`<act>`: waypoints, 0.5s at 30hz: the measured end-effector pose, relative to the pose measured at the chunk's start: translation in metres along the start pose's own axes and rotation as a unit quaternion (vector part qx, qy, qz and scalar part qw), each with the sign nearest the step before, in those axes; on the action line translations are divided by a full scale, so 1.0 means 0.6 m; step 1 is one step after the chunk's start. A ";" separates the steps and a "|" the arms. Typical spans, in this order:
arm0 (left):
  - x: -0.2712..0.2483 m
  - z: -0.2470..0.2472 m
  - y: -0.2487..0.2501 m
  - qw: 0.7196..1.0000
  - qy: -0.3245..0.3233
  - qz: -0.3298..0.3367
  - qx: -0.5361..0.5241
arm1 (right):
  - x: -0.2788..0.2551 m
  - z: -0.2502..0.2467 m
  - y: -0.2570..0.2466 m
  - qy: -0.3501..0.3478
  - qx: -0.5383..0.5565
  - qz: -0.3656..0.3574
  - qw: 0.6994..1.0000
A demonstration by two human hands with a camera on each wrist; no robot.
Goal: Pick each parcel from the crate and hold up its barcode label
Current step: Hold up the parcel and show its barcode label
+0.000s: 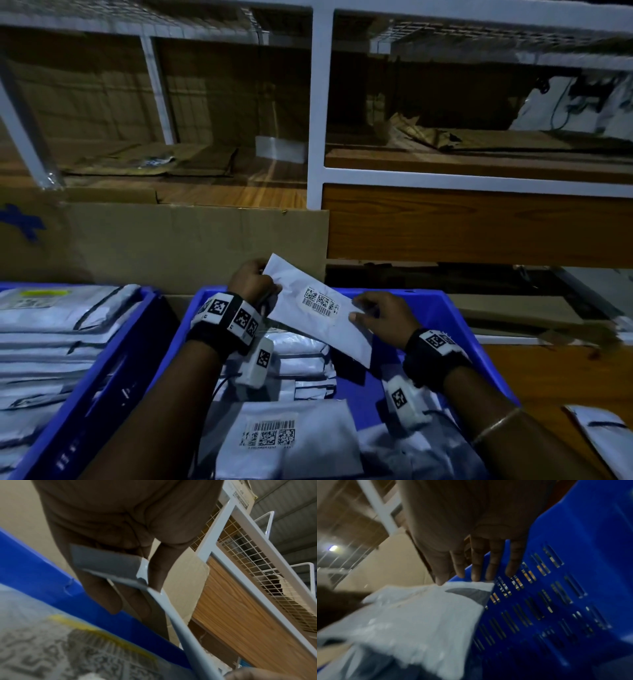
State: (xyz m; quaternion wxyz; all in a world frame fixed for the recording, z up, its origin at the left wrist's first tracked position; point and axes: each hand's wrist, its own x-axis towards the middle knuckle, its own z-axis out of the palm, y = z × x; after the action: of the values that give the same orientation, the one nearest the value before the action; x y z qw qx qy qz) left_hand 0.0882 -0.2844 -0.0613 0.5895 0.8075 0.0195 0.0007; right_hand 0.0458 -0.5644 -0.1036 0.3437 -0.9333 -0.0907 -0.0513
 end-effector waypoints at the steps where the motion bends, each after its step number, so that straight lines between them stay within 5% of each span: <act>1: -0.001 -0.003 0.000 1.000 -0.002 0.005 0.003 | 0.003 0.001 0.004 0.015 0.027 0.017 0.999; 9: -0.011 -0.001 0.007 1.000 -0.015 0.013 -0.024 | 0.008 0.009 0.037 0.052 0.063 0.101 0.992; 15: -0.002 -0.005 0.006 0.999 -0.027 0.039 0.007 | 0.007 0.010 0.046 0.037 0.206 0.144 0.967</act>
State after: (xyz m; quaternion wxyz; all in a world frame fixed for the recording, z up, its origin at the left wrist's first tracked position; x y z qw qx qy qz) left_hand 0.0871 -0.2829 -0.0568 0.5840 0.8113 -0.0276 0.0015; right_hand 0.0560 -0.5807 -0.1249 0.5352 -0.8431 0.0492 -0.0161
